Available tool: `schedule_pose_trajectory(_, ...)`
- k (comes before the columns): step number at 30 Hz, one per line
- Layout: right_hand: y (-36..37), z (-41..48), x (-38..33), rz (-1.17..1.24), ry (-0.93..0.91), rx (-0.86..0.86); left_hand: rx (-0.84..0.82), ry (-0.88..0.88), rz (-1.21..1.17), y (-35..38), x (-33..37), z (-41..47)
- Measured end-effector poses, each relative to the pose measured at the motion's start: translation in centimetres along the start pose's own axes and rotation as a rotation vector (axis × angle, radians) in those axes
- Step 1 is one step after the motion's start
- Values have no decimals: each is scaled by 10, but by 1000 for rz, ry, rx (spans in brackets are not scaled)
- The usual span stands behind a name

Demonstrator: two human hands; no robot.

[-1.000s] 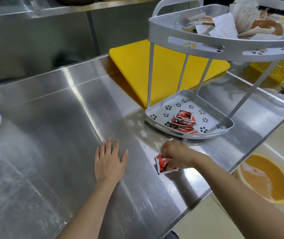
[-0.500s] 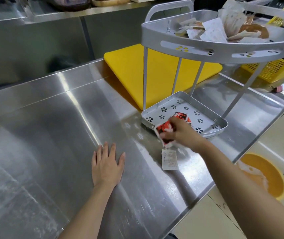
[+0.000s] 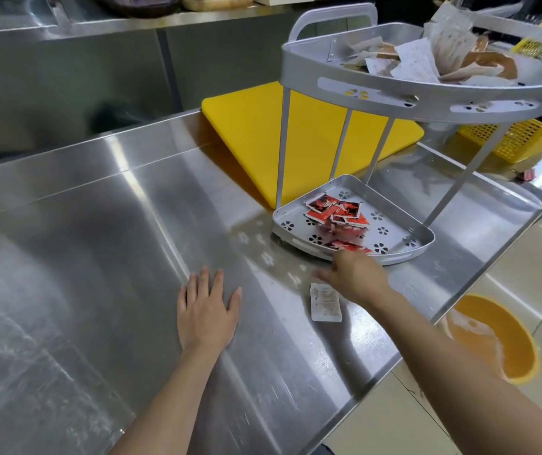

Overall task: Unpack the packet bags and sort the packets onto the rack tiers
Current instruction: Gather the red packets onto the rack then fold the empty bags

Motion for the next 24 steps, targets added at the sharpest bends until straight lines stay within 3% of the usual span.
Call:
schedule_pose_trajectory(4,35,-12,18,10,151,-219,-29,5,-5,3,-1,0)
schedule_pose_trajectory(7,51,-16,25,109,198,-252,-44,21,-18,4,1,1)
schedule_pose_trajectory(11,58,-20,8,257,93,-378,-40,20,-16,3,1,1)
schedule_pose_trajectory(14,33,-30,-26,509,-8,-463,-49,13,2,2,2,0)
schedule_pose_trajectory(19,-75,-41,-91,942,-200,-364,-49,-7,4,0,1,0)
schedule_pose_trajectory(24,-206,-47,-111,1414,-348,79,-50,-13,-34,-1,0,0)
Point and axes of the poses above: each hand's wrist, its own z-axis towards the middle knuckle, its own y-axis out of the palm, x = y × z, the point moved 10 cm from there along z, towards the middle knuckle, and after that the axes turned 10 degrees about z, right-handed, at the moved point
